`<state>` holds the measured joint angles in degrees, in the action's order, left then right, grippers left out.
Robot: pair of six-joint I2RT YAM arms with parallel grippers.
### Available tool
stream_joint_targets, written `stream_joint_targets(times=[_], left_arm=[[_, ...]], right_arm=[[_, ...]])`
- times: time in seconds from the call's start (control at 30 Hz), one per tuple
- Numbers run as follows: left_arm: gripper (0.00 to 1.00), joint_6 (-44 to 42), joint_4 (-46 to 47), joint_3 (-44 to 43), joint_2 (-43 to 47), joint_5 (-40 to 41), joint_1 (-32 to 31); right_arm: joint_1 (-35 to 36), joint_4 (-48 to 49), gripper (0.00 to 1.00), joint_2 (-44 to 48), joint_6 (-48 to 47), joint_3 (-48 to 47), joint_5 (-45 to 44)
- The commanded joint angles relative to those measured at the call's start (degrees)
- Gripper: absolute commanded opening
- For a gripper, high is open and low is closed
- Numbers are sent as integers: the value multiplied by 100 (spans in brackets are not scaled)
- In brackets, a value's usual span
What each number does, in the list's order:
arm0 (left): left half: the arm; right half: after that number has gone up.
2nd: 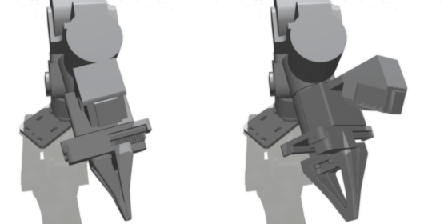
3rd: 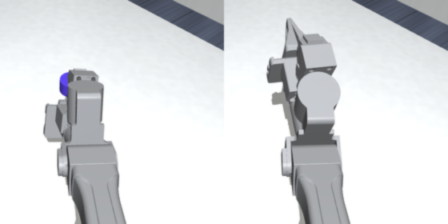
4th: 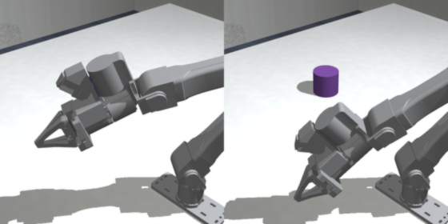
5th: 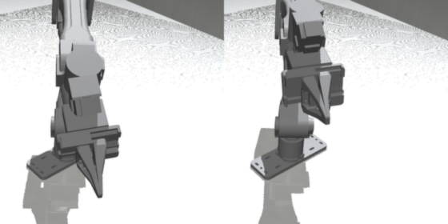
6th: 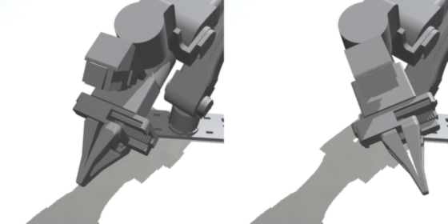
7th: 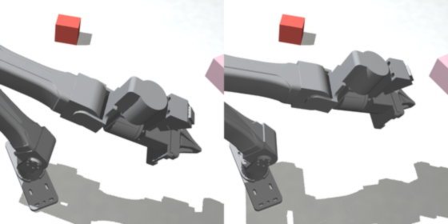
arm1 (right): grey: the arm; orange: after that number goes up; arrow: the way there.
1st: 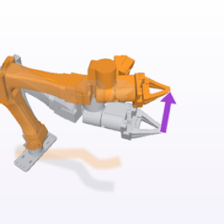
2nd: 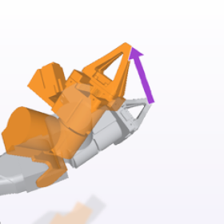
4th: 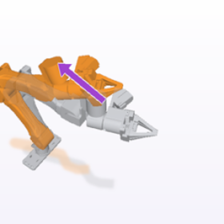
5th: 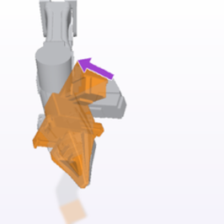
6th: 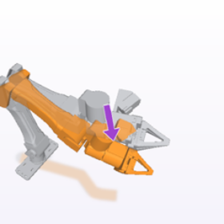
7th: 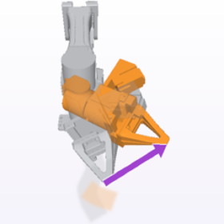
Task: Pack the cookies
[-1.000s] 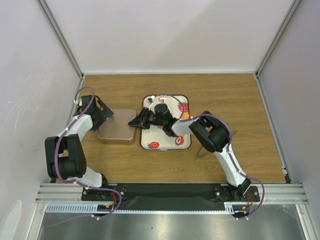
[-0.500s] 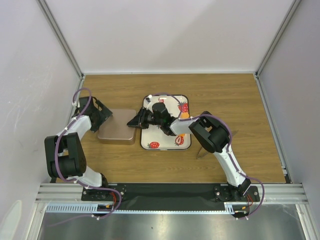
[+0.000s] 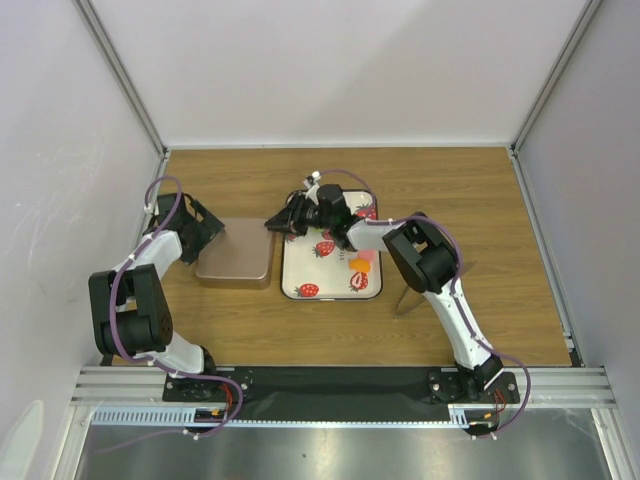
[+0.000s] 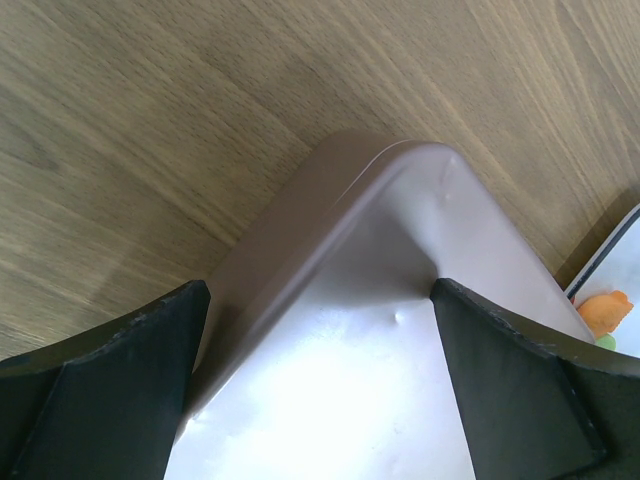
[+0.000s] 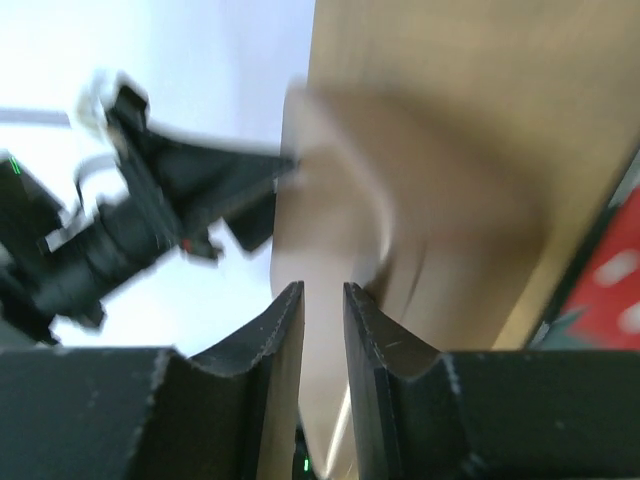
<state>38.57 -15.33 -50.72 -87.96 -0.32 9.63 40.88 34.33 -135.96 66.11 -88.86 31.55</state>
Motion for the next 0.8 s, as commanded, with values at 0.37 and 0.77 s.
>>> stream_joint_targets(times=[0.37, 0.77], left_arm=[[100, -218, -602, 27, -256, 295, 21], [100, -385, -708, -430, 147, 339, 13]], right_arm=[[-133, -891, 29, -554, -264, -1125, -114], [-247, -621, 29, -598, -327, -1203, 201]])
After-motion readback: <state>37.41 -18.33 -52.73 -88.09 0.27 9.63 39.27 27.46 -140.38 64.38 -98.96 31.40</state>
